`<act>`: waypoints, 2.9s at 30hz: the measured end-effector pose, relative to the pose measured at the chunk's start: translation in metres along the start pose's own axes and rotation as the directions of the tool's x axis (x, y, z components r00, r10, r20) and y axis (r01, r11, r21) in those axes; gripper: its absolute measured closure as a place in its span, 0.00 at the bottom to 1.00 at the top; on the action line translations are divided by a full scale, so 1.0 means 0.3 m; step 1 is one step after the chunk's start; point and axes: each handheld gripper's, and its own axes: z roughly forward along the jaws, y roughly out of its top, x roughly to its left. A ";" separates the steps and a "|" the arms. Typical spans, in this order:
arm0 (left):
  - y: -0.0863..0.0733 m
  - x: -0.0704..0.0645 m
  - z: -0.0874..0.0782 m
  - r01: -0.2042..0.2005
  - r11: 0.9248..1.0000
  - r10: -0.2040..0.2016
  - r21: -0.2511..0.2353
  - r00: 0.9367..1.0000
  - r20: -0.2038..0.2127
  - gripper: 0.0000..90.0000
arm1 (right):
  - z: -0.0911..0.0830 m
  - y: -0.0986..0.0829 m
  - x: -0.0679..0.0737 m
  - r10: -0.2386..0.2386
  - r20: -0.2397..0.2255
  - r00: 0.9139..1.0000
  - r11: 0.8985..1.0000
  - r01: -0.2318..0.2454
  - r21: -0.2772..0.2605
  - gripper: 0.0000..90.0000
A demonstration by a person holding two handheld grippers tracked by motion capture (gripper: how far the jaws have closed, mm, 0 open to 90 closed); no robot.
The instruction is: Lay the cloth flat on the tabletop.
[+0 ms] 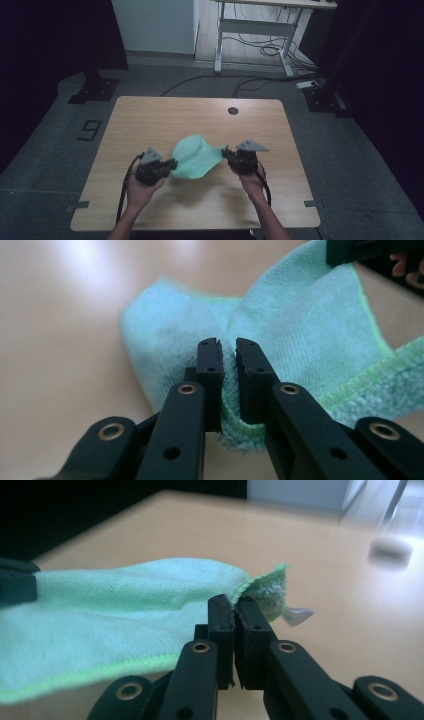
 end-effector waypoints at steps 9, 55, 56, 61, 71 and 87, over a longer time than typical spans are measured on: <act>-0.111 -0.067 0.065 0.013 0.998 -0.016 0.067 0.999 0.051 0.86 | -0.014 -0.180 -0.037 0.059 0.003 0.998 0.994 -0.059 0.092 0.92; 0.017 0.064 0.304 0.039 0.980 -0.049 0.193 0.998 0.046 0.65 | 0.016 -0.172 -0.185 0.018 0.152 0.988 0.985 -0.044 0.165 0.95; 0.008 0.058 0.294 0.044 0.980 -0.054 0.192 0.998 0.046 0.65 | 0.023 -0.168 -0.189 0.007 0.153 0.988 0.984 -0.034 0.173 0.96; -0.022 0.023 0.261 0.023 0.980 -0.035 0.197 0.998 0.058 0.64 | 0.087 -0.131 -0.212 -0.036 0.169 0.985 0.972 -0.004 0.233 0.96; -0.003 0.033 0.220 0.022 0.986 -0.027 0.166 0.999 0.030 0.60 | 0.122 -0.059 -0.197 -0.055 0.220 0.974 0.986 0.018 0.168 0.69; 0.052 0.171 0.328 0.054 0.984 -0.054 0.172 0.999 -0.006 0.64 | 0.066 -0.154 0.193 -0.112 -0.209 0.972 0.987 0.134 0.094 0.67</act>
